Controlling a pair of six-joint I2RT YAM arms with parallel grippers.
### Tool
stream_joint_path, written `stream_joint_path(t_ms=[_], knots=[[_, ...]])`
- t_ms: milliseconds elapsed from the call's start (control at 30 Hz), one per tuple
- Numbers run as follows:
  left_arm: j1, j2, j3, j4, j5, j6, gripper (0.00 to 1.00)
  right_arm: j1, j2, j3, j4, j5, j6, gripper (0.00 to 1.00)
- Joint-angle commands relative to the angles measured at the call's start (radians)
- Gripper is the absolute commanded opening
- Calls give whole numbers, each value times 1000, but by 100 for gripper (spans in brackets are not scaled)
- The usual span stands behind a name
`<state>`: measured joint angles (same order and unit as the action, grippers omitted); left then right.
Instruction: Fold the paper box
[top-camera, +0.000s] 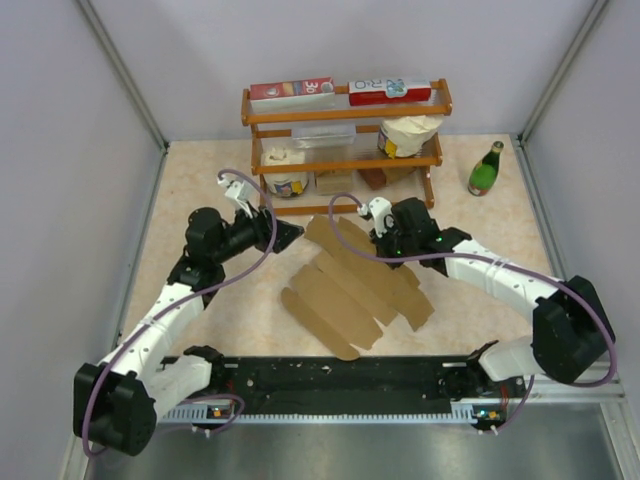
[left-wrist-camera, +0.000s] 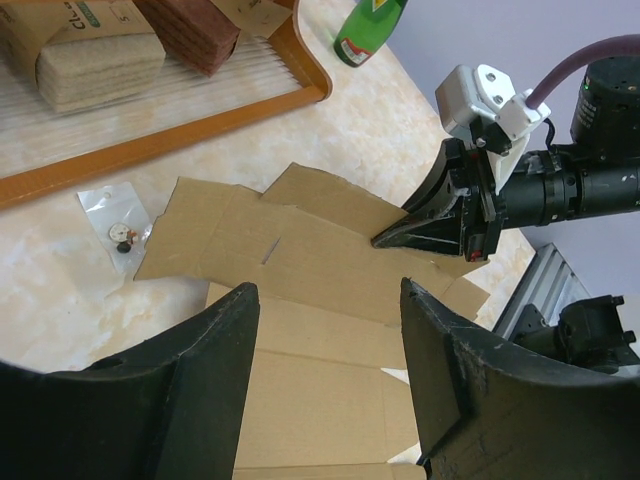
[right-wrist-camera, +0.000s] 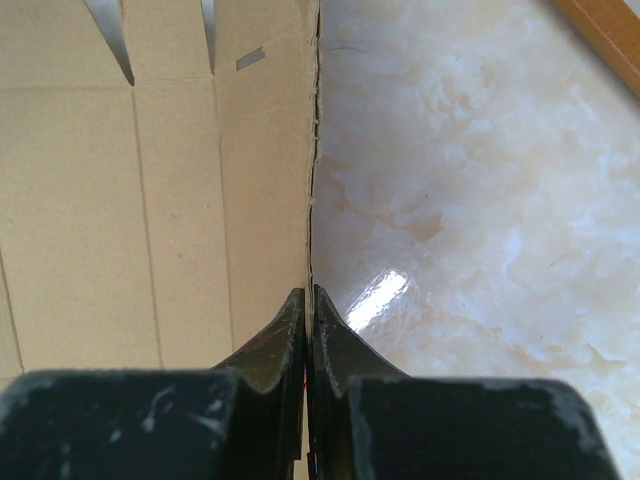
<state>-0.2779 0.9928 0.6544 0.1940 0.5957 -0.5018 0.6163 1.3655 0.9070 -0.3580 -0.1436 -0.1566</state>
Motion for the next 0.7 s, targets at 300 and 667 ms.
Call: stream_joint_path(t_ms=[300, 667], knots=[[-3, -40, -79, 56, 18, 20, 63, 13, 116, 1, 87, -39, -18, 7], [-3, -52, -121, 64, 13, 11, 63, 13, 167, 24, 87, -53, -20, 13]])
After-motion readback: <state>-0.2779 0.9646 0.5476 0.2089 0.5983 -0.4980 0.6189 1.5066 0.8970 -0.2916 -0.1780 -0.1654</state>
